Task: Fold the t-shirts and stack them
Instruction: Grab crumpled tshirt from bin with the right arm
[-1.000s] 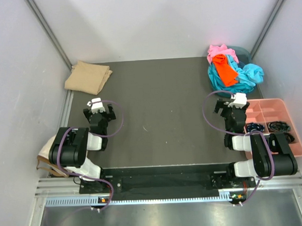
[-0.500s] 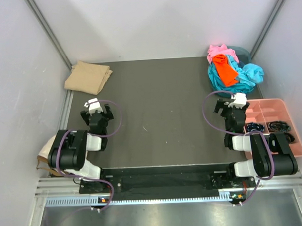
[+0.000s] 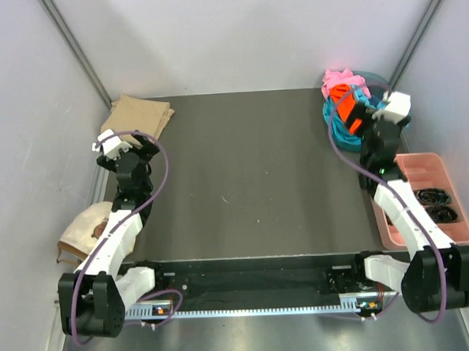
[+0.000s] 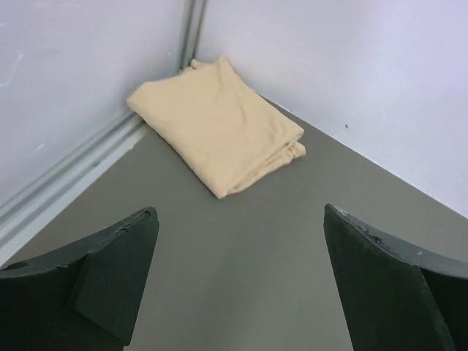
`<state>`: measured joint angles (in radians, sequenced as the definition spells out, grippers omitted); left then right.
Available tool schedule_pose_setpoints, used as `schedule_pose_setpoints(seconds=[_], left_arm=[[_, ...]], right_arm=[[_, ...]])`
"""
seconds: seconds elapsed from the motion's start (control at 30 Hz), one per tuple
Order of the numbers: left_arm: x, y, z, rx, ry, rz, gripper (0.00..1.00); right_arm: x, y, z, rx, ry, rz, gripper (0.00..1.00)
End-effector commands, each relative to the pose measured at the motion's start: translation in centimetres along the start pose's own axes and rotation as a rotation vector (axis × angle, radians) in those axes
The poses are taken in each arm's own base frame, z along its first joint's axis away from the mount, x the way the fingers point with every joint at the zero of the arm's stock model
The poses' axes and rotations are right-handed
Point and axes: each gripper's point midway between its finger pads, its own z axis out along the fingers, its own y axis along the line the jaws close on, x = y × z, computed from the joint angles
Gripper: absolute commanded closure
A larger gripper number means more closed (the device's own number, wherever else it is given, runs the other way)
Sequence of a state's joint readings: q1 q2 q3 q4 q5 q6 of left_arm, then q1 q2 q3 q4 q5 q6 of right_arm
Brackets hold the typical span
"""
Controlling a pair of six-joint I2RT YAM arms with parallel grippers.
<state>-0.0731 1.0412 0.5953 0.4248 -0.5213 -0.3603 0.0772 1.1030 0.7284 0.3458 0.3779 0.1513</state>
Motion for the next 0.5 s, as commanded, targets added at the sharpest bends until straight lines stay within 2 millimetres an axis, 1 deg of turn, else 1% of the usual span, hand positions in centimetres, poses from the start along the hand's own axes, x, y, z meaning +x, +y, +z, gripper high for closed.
schedule_pose_setpoints(seconds=[0.0, 0.03, 0.07, 0.1, 0.13, 0.17, 0.2, 0.23, 0.27, 0.3, 0.33, 0.37, 0.4, 0.47], left_arm=[[1.3, -1.3, -1.0, 0.066, 0.148, 0.047, 0.01], [1.2, -1.3, -1.1, 0.070, 0.159, 0.070, 0.01], [0.9, -1.5, -1.2, 0.065, 0.170, 0.062, 0.01], [1.5, -1.5, -1.5, 0.065, 0.206, 0.055, 0.01], [1.6, -2.0, -1.6, 0.087, 0.219, 0.043, 0.01], [1.4, -2.6, -1.7, 0.109, 0.227, 0.023, 0.01], [1.7, -2.8, -1.8, 0.115, 0.247, 0.011, 0.01], [2.6, -2.8, -2.0, 0.113, 0.290, 0.007, 0.01], [2.7, -3.1, -2.0, 0.110, 0.300, -0.028, 0.01], [3.1, -3.2, -1.8, 0.107, 0.314, -0.039, 0.01], [4.0, -2.8, -2.1, 0.095, 0.350, -0.034, 0.01], [4.3, -2.8, -2.1, 0.086, 0.359, -0.048, 0.01], [4.7, -2.6, -1.9, 0.076, 0.363, -0.051, 0.01], [4.9, -2.1, -1.6, 0.050, 0.352, -0.044, 0.01]], right_arm=[[-4.0, 1.7, 1.8, 0.039, 0.100, 0.027, 0.01], [-3.1, 1.8, 2.0, 0.044, 0.167, -0.008, 0.01], [-3.3, 2.0, 2.6, 0.046, 0.188, -0.030, 0.01], [-5.3, 2.5, 3.5, 0.044, 0.170, -0.050, 0.01], [-3.3, 2.5, 4.6, 0.054, 0.241, -0.102, 0.01], [-3.2, 2.6, 5.3, 0.060, 0.257, -0.132, 0.01], [-4.9, 2.5, 6.1, 0.086, 0.231, -0.159, 0.01], [-3.3, 2.5, 7.5, 0.103, 0.269, -0.198, 0.01], [-2.9, 2.3, 8.1, 0.115, 0.292, -0.243, 0.01], [-4.8, 2.4, 9.0, 0.144, 0.265, -0.237, 0.01], [-4.3, 2.7, 9.9, 0.147, 0.292, -0.248, 0.01], [-1.3, 2.9, 10.8, 0.138, 0.386, -0.304, 0.01], [-2.3, 3.6, 11.8, 0.122, 0.371, -0.298, 0.01], [-1.1, 3.8, 12.8, 0.125, 0.391, -0.309, 0.01]])
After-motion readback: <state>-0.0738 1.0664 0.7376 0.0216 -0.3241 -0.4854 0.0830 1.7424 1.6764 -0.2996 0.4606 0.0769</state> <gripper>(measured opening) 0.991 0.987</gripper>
